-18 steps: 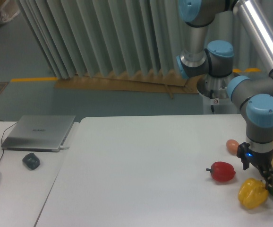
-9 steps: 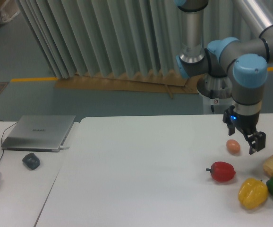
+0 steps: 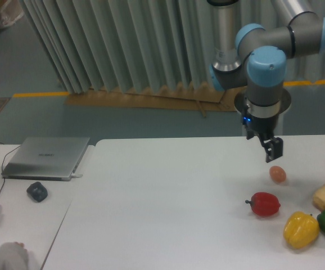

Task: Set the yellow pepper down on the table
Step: 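Lift the open gripper up away from the yellow pepper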

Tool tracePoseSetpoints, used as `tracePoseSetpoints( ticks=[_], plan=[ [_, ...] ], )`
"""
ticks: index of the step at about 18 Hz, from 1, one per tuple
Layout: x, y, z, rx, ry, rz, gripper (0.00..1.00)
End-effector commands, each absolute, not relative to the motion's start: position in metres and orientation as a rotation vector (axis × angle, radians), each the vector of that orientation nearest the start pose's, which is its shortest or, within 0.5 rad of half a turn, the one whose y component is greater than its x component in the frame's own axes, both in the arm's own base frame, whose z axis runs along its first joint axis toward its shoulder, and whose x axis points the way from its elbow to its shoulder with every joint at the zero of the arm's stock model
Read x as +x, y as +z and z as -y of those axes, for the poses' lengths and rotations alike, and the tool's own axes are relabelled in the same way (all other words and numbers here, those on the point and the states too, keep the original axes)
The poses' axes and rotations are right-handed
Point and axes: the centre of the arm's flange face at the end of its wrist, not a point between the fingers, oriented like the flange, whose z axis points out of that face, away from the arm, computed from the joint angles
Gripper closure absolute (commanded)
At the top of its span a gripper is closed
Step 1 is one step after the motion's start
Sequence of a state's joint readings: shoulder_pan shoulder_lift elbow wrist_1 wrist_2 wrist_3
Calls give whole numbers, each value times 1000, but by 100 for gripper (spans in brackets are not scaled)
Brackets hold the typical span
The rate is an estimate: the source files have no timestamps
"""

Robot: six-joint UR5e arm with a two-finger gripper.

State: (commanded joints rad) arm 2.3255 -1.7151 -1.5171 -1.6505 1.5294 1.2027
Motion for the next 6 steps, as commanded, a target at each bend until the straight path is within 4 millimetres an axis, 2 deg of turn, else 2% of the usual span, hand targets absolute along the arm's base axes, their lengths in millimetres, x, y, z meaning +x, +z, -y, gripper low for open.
tracePoseSetpoints(
  ticks=[6],
  plan=[
    [-270,442,-478,-3102,-253,-675,0]
  ],
)
